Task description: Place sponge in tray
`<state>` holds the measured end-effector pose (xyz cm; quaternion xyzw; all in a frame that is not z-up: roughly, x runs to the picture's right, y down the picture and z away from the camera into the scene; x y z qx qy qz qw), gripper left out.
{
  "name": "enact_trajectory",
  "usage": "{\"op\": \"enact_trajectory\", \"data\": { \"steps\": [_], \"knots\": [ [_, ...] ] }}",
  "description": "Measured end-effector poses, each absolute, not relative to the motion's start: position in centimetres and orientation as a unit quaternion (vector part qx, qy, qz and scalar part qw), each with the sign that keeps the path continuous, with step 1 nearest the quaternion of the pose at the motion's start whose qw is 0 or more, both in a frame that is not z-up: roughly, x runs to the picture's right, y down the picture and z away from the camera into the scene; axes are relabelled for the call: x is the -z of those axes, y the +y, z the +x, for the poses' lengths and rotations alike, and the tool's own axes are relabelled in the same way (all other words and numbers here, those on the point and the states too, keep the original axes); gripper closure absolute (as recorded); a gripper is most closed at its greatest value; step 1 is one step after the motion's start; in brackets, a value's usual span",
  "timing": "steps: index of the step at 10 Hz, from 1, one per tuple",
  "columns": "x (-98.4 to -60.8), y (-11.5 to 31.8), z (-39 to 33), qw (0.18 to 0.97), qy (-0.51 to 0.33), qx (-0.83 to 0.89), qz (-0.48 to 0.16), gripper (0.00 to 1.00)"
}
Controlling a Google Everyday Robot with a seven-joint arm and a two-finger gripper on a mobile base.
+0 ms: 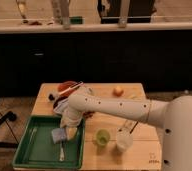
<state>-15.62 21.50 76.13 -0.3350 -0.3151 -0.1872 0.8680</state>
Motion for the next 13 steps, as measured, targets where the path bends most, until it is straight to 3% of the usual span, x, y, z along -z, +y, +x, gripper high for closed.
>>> {"op": "enact_trajectory", "data": {
  "steps": [6,7,13],
  "knots": [
    [-76.52,21.77,-15.5,0.863,-0.322,0.175,-0.349,0.31],
    [-76.51,21.76,-15.5,0.862,-0.322,0.176,-0.349,0.25],
    [-76.09,21.62,-15.82,0.863,-0.323,0.188,-0.34,0.22]
  ]
}}
